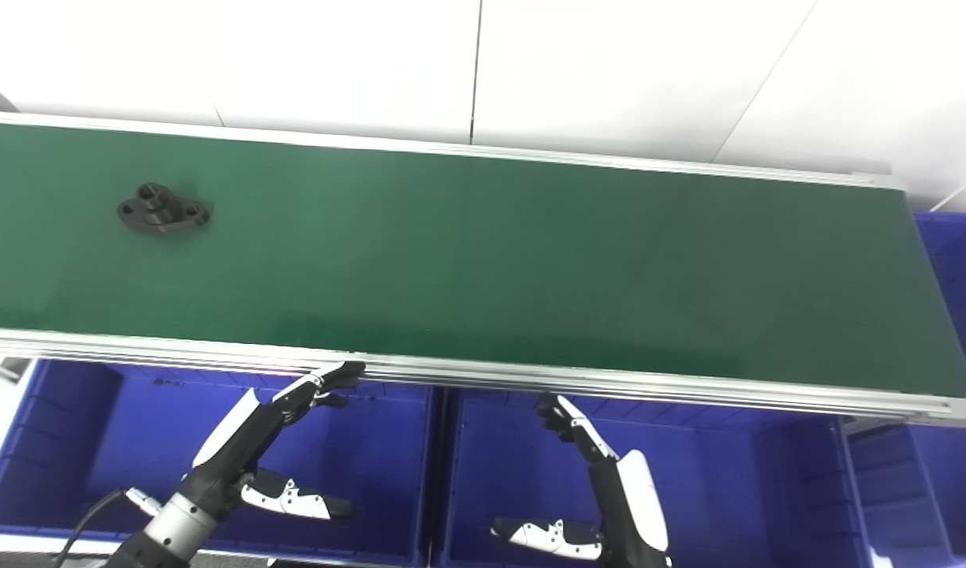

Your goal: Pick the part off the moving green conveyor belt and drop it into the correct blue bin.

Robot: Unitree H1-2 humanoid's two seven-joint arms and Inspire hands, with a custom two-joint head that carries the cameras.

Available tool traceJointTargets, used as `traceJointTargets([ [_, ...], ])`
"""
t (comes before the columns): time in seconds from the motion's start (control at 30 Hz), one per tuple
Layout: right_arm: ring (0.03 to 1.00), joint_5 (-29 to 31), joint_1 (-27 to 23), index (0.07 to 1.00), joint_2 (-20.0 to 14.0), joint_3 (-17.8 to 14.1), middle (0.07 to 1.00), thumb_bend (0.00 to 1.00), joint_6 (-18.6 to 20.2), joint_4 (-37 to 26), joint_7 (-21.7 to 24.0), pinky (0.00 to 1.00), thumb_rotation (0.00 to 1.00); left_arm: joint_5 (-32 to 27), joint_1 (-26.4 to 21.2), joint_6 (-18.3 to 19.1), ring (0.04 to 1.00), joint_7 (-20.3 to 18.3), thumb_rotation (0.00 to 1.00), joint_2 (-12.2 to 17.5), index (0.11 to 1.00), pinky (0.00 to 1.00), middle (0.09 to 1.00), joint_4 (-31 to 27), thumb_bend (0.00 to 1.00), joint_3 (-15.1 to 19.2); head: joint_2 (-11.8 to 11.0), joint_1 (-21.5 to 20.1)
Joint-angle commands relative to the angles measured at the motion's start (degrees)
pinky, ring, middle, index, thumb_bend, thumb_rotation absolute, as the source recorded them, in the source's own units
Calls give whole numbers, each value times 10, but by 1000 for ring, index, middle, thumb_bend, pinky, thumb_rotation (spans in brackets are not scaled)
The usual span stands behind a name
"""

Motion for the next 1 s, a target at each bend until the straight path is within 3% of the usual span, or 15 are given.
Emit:
traceJointTargets([
  [0.0, 788, 0, 5, 879, -3, -4, 814, 893, -25, -13, -7, 762, 460, -7, 6, -22, 862, -1, 272, 5, 873, 780, 896, -10, 841, 1, 1, 1],
  [0.97, 790, 4, 7, 882, -7, -10, 818, 886, -25, -14, -1, 751, 440, -3, 4, -22, 870, 5, 272, 4, 875, 799, 896, -12, 850, -3, 2, 2],
])
